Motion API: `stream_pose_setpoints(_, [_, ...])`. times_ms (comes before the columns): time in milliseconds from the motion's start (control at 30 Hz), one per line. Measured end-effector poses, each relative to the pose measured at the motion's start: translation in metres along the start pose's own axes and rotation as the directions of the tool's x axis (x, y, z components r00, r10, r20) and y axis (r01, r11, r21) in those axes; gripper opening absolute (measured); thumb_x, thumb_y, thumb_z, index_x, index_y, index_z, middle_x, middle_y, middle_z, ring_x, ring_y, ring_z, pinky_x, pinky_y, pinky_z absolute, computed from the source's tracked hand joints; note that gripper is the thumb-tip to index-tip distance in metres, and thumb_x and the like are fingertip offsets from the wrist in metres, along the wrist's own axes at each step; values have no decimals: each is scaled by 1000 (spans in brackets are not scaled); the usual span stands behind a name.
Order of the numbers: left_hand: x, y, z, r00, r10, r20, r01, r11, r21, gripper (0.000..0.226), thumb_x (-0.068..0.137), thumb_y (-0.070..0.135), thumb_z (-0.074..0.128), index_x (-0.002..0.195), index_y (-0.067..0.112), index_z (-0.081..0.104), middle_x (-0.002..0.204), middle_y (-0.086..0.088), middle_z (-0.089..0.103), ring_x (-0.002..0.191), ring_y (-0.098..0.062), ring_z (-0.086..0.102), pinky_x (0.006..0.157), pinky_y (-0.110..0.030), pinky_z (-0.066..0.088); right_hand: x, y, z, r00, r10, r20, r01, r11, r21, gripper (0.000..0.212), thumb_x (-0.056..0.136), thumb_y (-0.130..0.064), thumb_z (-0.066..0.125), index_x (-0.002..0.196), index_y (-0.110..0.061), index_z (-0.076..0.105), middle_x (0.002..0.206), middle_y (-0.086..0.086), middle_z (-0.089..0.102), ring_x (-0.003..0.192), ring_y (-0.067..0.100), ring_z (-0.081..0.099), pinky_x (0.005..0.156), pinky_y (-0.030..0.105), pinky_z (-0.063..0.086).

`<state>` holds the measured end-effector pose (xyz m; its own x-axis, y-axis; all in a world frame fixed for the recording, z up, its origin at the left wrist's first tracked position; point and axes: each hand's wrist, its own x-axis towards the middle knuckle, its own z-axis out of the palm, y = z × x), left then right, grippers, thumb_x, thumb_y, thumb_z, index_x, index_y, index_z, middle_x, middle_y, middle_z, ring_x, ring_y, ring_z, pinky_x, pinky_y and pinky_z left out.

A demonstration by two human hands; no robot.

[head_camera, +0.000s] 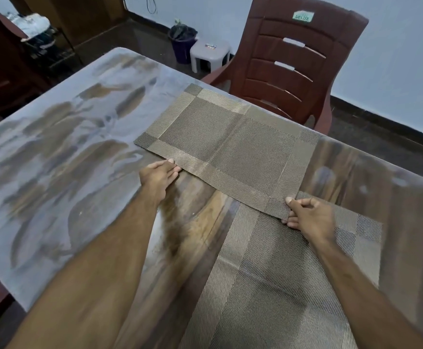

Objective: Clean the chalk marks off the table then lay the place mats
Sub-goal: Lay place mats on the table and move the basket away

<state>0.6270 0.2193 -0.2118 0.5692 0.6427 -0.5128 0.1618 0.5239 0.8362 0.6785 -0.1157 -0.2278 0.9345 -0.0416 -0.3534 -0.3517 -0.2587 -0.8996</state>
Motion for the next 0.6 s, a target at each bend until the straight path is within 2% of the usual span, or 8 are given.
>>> stream_pose_setpoints(100, [-1,0,5,999,10,-37,-9,1000,3,15,95,3,59,81,7,57,82,-5,66,72,-16,68,63,-16,56,1,1,0,1000,-4,3,4,1000,3,22,86,-24,75,86,-6,64,66,11,68,60,28,68,42,20,51])
stream_pose_setpoints(200, [0,0,7,998,12,-65,-12,1000,2,16,95,4,59,80,7,57,71,-4,69,55,-9,69,57,-15,55,1,0,0,1000,-6,11,6,1000,11,22,85,-25,76,85,-5,64,67,12,68,54,22,66,42,19,51])
stream_pose_setpoints(333, [1,0,7,998,16,-60,-15,1000,14,14,96,5,57,82,6,57,82,-9,65,51,-7,68,54,-14,54,0,-2,1,1000,-5,-11,6,1000,13,20,85,-22,76,82,-6,64,63,10,67,50,18,65,41,19,51])
stream_pose_setpoints(600, [4,-1,6,997,21,-74,-19,1000,24,12,95,7,61,83,6,58,84,-10,66,53,-8,69,53,-15,54,1,0,2,1000,-5,-19,5,1000,-9,20,85,-24,76,83,-8,64,64,11,68,52,20,66,42,20,51])
